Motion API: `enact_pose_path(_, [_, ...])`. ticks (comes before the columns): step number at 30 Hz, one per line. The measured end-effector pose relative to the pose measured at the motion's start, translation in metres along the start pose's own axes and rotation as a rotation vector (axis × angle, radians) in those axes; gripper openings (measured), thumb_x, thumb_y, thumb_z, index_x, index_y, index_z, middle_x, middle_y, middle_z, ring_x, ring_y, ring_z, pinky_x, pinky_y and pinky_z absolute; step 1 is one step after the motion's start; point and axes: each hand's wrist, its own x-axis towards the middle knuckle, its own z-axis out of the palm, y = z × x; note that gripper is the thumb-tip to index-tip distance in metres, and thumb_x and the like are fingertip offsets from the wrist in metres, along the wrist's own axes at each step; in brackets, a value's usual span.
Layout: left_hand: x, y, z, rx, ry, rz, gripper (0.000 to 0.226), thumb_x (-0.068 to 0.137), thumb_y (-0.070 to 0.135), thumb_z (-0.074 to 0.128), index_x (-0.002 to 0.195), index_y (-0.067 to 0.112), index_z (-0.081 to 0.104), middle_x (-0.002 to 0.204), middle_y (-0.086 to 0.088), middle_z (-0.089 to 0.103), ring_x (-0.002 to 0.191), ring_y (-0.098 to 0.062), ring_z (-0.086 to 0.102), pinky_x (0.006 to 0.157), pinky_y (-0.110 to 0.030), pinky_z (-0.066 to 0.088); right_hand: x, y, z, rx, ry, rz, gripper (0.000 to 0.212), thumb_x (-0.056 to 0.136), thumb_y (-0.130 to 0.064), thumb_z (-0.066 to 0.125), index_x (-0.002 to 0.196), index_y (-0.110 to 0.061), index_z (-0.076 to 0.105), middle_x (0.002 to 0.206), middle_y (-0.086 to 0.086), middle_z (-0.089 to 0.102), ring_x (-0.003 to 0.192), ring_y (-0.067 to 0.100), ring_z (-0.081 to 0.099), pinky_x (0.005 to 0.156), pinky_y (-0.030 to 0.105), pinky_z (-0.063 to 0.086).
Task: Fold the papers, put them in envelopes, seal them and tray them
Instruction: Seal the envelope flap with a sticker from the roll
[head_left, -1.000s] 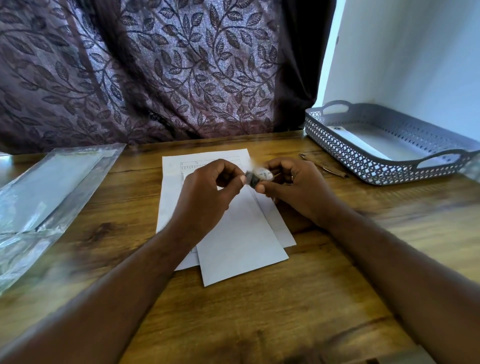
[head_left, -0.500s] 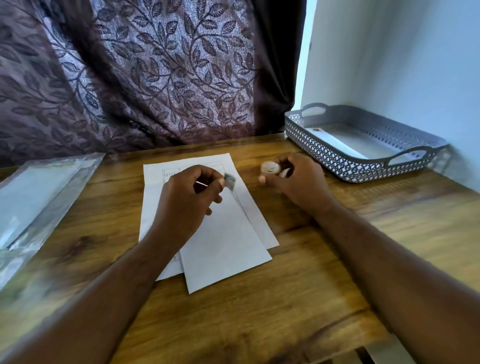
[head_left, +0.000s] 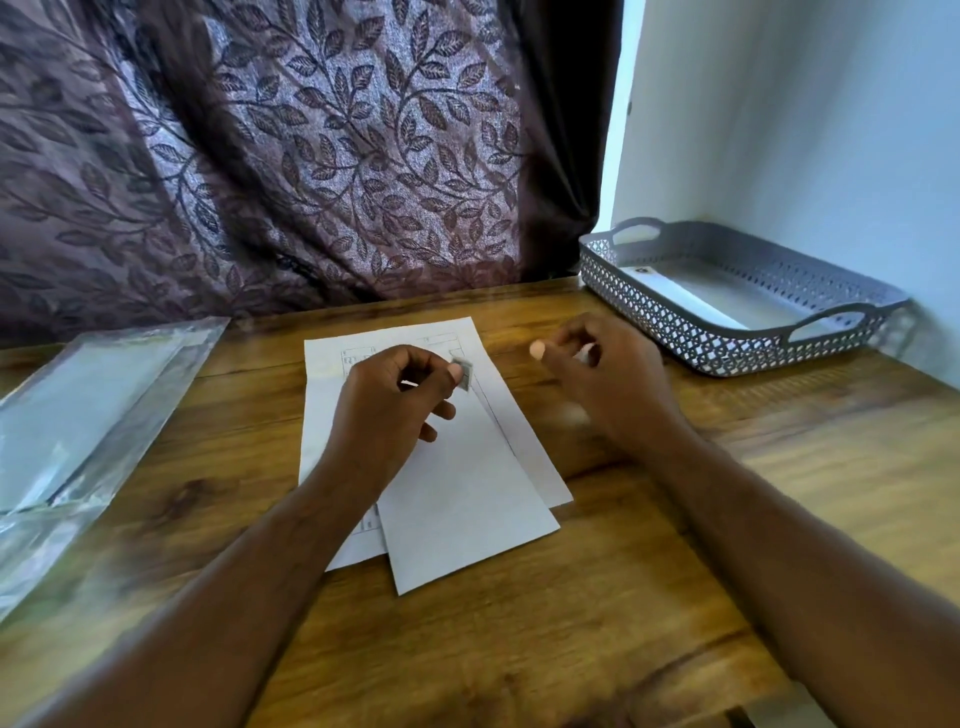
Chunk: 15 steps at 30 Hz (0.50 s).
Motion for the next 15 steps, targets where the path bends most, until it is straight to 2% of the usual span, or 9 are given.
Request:
enact_pose_path(2, [-0.001, 0.001, 0.001, 0.017, -0.004, 0.011, 0.018, 0.092, 0.028, 0.066, 0.097, 0.010, 0.068, 0.090, 0.001, 0.072, 0.074, -0.013, 0.072, 0.059, -0.029, 0.060, -0.014, -0.023, 0.008, 0.121, -0.092, -0.137, 0.027, 0.087, -0.049, 0.071, 0.090, -0.022, 0.069, 0.079, -0.013, 0.065, 0.073, 0.004, 0.059, 0.061, 0.013, 0.044])
enact_pose_path(4, [-0.002, 0.002, 0.000, 0.039, -0.001, 0.027, 0.018, 0.092, 0.029, 0.066, 0.096, 0.012, 0.068, 0.088, 0.002, 0.072, 0.073, -0.011, 0.072, 0.059, -0.029, 0.060, -0.023, -0.036, 0.020, 0.189, -0.170, -0.234, 0.031, 0.086, -0.052, 0.070, 0.087, -0.021, 0.069, 0.073, -0.013, 0.063, 0.066, 0.005, 0.057, 0.055, 0.014, 0.042])
enact_pose_path(6, [-0.003, 0.002, 0.001, 0.041, 0.002, 0.024, 0.015, 0.092, 0.028, 0.067, 0.095, 0.013, 0.068, 0.086, 0.003, 0.072, 0.071, -0.010, 0.072, 0.059, -0.029, 0.060, -0.024, -0.037, 0.028, 0.216, -0.196, -0.249, 0.030, 0.087, -0.051, 0.070, 0.083, -0.021, 0.067, 0.070, -0.014, 0.060, 0.061, 0.006, 0.053, 0.054, 0.016, 0.040])
enact_pose_path(10, [-0.001, 0.001, 0.002, 0.075, 0.017, 0.012, 0.016, 0.093, 0.033, 0.066, 0.089, 0.018, 0.069, 0.079, 0.005, 0.071, 0.065, -0.012, 0.068, 0.066, -0.035, 0.056, -0.017, -0.028, 0.032, 0.266, -0.229, -0.208, 0.016, 0.091, -0.029, 0.073, 0.082, -0.017, 0.068, 0.068, -0.012, 0.060, 0.061, 0.007, 0.052, 0.057, 0.027, 0.044])
enact_pose_path(13, [0.002, -0.002, 0.001, 0.145, 0.045, 0.032, 0.020, 0.095, 0.038, 0.061, 0.092, 0.019, 0.068, 0.083, 0.009, 0.070, 0.071, -0.009, 0.065, 0.068, -0.023, 0.049, -0.014, -0.026, 0.033, 0.281, -0.237, -0.166, 0.014, 0.092, -0.026, 0.073, 0.085, -0.015, 0.070, 0.070, -0.007, 0.063, 0.065, 0.014, 0.057, 0.060, 0.037, 0.052])
enact_pose_path(15, [0.005, -0.005, -0.006, 0.282, 0.080, 0.097, 0.016, 0.097, 0.036, 0.061, 0.099, 0.022, 0.067, 0.096, 0.011, 0.069, 0.083, -0.005, 0.062, 0.071, -0.015, 0.044, -0.013, -0.025, 0.034, 0.264, -0.230, -0.123, 0.016, 0.091, -0.029, 0.073, 0.083, -0.016, 0.069, 0.072, -0.003, 0.066, 0.069, 0.022, 0.061, 0.063, 0.048, 0.056])
